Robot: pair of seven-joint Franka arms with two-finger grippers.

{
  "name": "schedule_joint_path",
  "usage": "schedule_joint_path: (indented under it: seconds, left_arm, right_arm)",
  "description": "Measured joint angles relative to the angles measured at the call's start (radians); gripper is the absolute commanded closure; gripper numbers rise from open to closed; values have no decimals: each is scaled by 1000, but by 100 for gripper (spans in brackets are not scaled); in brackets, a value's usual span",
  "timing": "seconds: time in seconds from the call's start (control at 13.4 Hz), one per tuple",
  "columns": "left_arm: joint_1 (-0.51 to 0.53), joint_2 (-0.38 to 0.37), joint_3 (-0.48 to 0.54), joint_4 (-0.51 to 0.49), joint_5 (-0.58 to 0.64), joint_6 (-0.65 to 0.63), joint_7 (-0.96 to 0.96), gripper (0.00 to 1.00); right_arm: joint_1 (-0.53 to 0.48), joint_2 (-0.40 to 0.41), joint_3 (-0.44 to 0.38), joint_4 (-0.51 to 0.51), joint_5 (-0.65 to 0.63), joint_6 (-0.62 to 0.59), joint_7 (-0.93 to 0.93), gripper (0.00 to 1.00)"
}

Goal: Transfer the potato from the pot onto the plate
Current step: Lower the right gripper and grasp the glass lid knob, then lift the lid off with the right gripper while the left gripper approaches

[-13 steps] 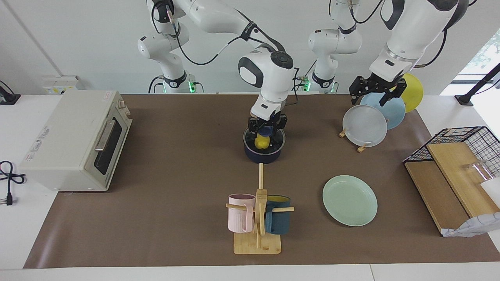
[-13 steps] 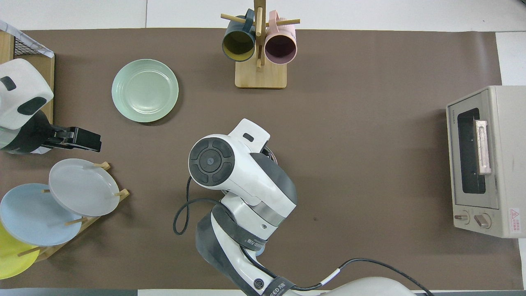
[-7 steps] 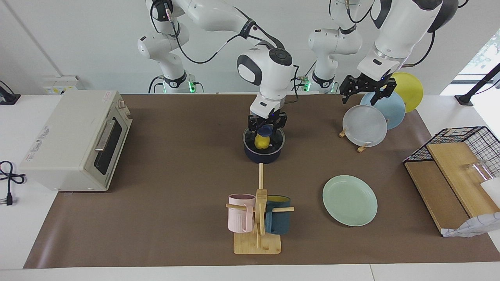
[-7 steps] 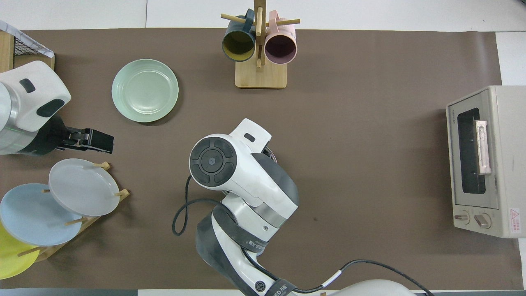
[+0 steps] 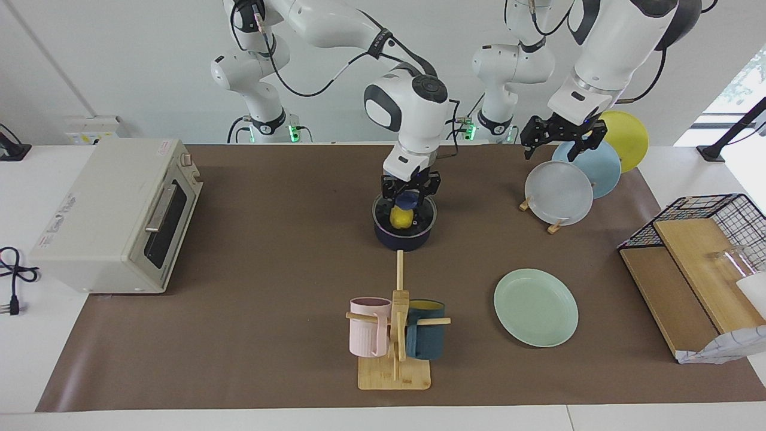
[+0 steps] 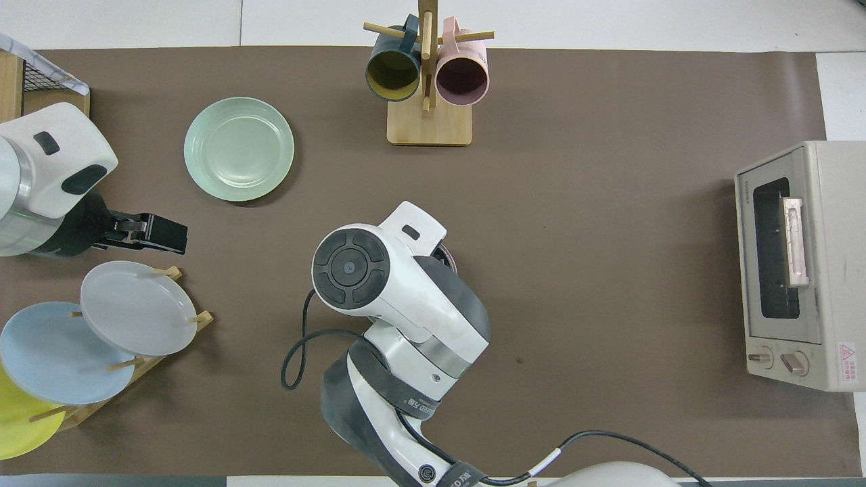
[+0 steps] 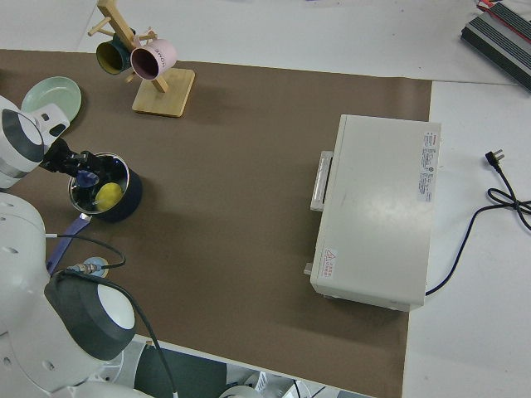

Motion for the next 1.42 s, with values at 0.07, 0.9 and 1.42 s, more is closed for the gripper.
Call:
schedule_joint_path:
  seconds: [0.07,0.9,1.42]
  left_arm:
    - [0,-2,1,-2,0,1,0,0]
    - [1,-11,5,-21,0,37,-4,0]
    - [-180,-39,-7,-121,-1,157,-372,0]
  right_arm:
    - [0,-2,0,-2,0,0,0,68]
    - [-130,-54,-6,56,8,-60,-145,72]
    - [-427,-65,-14,64,25,-156,-568,100]
